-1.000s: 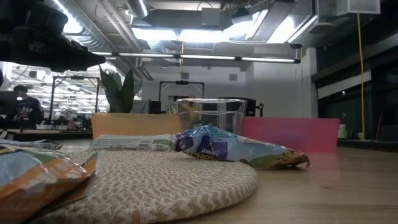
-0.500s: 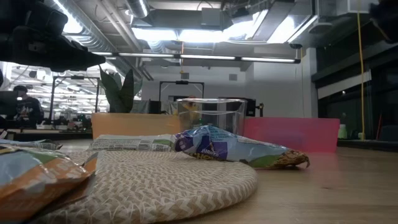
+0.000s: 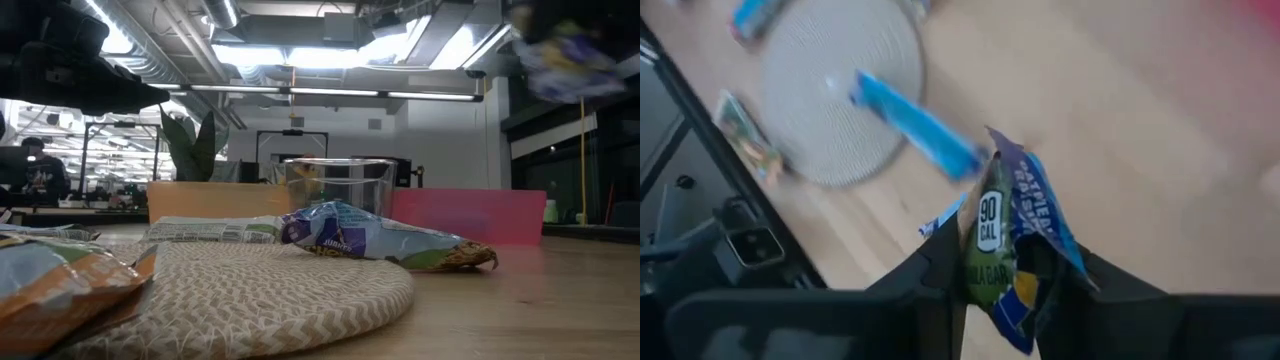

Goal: Pick and place Granola Bars by type
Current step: Put the bottom blue granola bar into the transparent bin

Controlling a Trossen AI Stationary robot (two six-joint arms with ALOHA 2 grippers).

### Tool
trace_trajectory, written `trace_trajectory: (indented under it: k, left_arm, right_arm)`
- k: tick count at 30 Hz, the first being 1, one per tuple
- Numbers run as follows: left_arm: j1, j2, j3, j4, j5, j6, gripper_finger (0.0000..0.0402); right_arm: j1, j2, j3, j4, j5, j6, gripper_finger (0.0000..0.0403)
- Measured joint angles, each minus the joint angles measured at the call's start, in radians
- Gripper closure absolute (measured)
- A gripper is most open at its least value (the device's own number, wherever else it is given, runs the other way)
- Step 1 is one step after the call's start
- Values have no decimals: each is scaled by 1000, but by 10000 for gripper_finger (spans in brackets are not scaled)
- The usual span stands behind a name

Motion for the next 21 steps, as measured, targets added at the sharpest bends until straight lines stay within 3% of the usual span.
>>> trace_trajectory:
  k: [16,21]
  left_arm:
    - [0,0,0,0,0,0,398]
    - [0,0,0,0,0,0,398]
  right_arm:
    - [-399,0,164,-38,-6,-542,319]
    - [-560,3,164,-6,-96,-653,319]
